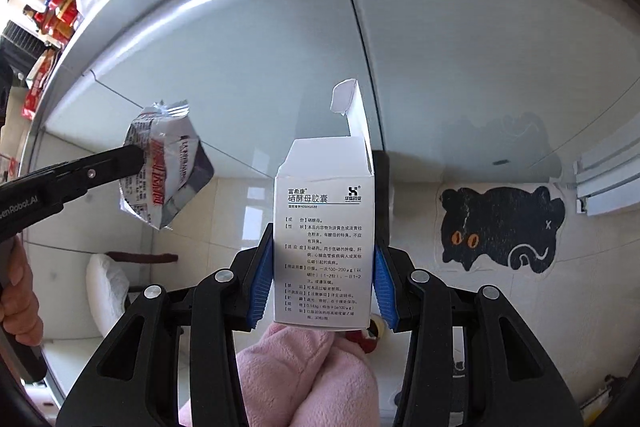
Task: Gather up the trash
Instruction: 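Carry packet and box down over the floor bin and open both grippers, then grasp the clear plastic bag with left gripper while right gripper grasps the crumpled yellow wrapper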
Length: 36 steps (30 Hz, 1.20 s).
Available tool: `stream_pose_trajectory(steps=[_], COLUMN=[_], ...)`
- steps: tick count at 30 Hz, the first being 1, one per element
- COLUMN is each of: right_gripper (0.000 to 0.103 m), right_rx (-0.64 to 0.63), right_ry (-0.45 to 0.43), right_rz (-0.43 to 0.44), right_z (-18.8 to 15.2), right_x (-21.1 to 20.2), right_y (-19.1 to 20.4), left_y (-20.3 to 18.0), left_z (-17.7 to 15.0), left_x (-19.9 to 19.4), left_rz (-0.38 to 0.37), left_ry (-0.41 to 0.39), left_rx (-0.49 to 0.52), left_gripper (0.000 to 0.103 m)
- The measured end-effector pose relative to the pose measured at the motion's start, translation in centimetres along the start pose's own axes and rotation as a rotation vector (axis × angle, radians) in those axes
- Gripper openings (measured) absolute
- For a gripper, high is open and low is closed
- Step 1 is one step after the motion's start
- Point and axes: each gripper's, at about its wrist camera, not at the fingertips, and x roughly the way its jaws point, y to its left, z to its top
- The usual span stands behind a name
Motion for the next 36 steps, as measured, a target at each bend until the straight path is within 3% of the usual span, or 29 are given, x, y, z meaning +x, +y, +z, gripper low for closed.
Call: stream_pose_trajectory(steps=[8,13,16,17,19,21,26,29,31,36], right_gripper=[0.045,0.046,0.050,0.052,0.061,0.068,0.068,0.069,0.073,0.096], right_rx=[0.005,0.042,0.040,0.033,0.031,0.034,0.022,0.018,0.023,0.032], right_ry=[0.053,0.080,0.089,0.093,0.097,0.094,0.091,0.076,0.057,-0.025], right_rz=[0.017,0.022,0.003,-0.009,-0.014,0.000,-0.022,-0.030,-0.025,0.006], right_z=[-0.7,-0.3,0.2,0.4,0.6,0.8,1.4,1.6,1.8,2.7], right_x=[10.3,14.5,15.7,16.0,16.1,15.9,14.4,12.0,9.8,1.9], right_y=[-1.3,-2.3,-2.4,-2.4,-2.6,-2.6,-2.5,-2.5,-2.7,-1.9], left_y=[2.8,4.0,5.0,5.2,5.4,5.3,5.1,4.8,5.0,4.0], left_z=[0.2,1.1,1.5,1.7,2.0,2.2,2.5,2.5,2.4,1.3], left_x=[12.8,17.1,18.4,18.5,18.4,18.1,16.3,14.1,12.0,4.6], left_rz=[-0.002,0.000,-0.001,-0.001,0.002,-0.006,-0.005,-0.002,-0.001,0.030], left_ry=[0.124,0.151,0.153,0.152,0.145,0.142,0.129,0.107,0.080,-0.010], left_rx=[-0.074,-0.106,-0.126,-0.133,-0.137,-0.137,-0.147,-0.152,-0.153,-0.135], left_gripper=[0.008,0.009,0.017,0.019,0.036,0.040,0.044,0.053,0.065,0.084])
